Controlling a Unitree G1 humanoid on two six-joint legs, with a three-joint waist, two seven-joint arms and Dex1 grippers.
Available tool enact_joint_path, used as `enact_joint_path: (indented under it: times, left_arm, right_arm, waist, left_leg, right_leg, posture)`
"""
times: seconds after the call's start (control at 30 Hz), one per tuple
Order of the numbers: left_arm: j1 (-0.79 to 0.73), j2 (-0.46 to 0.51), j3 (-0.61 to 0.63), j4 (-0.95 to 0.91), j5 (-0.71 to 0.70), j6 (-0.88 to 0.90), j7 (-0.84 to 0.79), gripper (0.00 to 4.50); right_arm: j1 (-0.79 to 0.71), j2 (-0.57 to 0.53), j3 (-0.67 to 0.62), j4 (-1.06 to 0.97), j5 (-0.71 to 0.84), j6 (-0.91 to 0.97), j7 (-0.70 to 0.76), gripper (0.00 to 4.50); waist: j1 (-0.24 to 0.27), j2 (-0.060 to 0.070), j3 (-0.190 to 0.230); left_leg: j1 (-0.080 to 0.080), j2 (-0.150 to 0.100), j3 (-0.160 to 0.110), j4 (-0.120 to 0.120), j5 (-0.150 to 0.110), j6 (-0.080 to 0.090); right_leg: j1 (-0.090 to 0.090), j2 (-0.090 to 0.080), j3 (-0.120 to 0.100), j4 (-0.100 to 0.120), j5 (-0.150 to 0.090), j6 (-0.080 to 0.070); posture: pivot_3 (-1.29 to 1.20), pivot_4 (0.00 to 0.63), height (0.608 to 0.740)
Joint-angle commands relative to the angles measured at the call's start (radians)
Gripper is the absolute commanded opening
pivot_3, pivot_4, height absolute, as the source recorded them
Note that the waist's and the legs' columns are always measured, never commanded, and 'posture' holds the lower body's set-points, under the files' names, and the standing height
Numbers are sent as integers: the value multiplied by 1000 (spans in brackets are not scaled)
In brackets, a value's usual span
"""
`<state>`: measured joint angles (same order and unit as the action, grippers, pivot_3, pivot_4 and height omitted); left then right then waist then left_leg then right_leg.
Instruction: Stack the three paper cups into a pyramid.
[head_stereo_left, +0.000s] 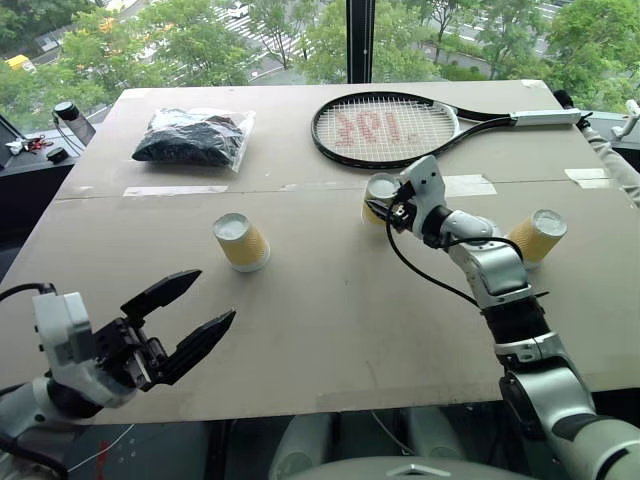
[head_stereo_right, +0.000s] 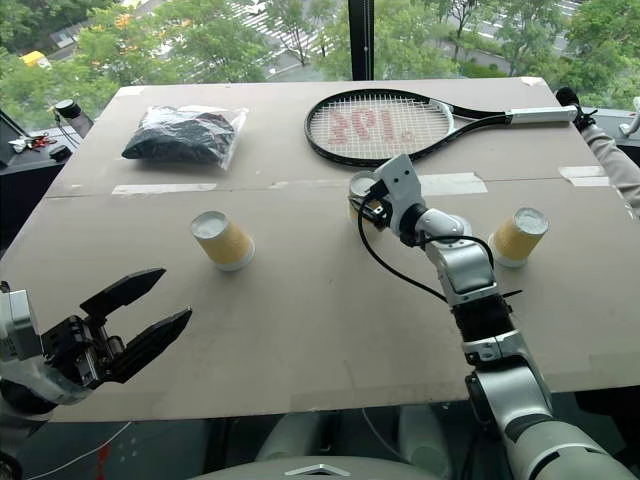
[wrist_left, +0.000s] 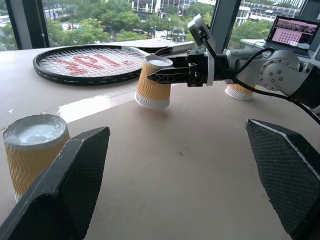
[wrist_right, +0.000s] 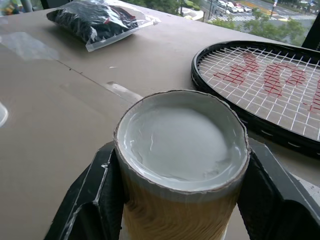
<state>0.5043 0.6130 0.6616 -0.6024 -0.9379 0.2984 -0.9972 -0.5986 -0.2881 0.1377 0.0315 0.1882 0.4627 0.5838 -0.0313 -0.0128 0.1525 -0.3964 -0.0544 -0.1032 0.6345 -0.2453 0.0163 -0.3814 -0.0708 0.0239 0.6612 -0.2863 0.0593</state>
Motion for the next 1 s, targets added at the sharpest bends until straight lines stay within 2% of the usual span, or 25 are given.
enact_joint_path:
  times: [0.03, 0.13, 0.27, 0.53, 1.0]
  left_arm:
    - [-27, 39, 4, 29, -24, 22, -15, 4500]
    - [-66, 64, -14, 56, -11, 30, -28, 4500]
    - [-117, 86, -72, 61, 5, 48, -33, 4500]
    - [-186, 115, -94, 79, 6, 85, -24, 4500]
    - [-183, 117, -67, 52, -7, 117, -1, 4500]
  right_arm:
    - [74, -101, -37, -258, 107, 94, 114, 2466]
    - [146, -172, -41, -363, 133, 105, 150, 2466]
    - [202, -166, -37, -416, 144, 103, 124, 2466]
    - [220, -83, 37, -334, 60, 3, 53, 2466]
    - [219, -29, 70, -226, 22, -76, 69, 2466]
  waist:
    - [-4, 0, 0]
    - [-11, 0, 0]
    - [-9, 0, 0]
    - [-5, 0, 0]
    - [-5, 0, 0]
  left_leg:
    - [0, 0, 0, 0, 0, 0]
    - [1, 2, 0, -1, -1, 1]
    - [2, 2, 1, -1, -1, 1]
    - [1, 2, 1, -1, 0, 0]
    - [1, 2, 1, -1, 1, -2]
  right_leg:
    - [0, 0, 0, 0, 0, 0]
    - [0, 0, 0, 1, 0, 0]
    - [1, 0, 1, 1, 0, 0]
    - [0, 0, 1, 1, 0, 0]
    - [0, 0, 2, 1, 0, 0]
  posture:
    - [0, 150, 740]
    - [0, 150, 740]
    - [0, 150, 740]
    - [0, 150, 740]
    - [0, 150, 740]
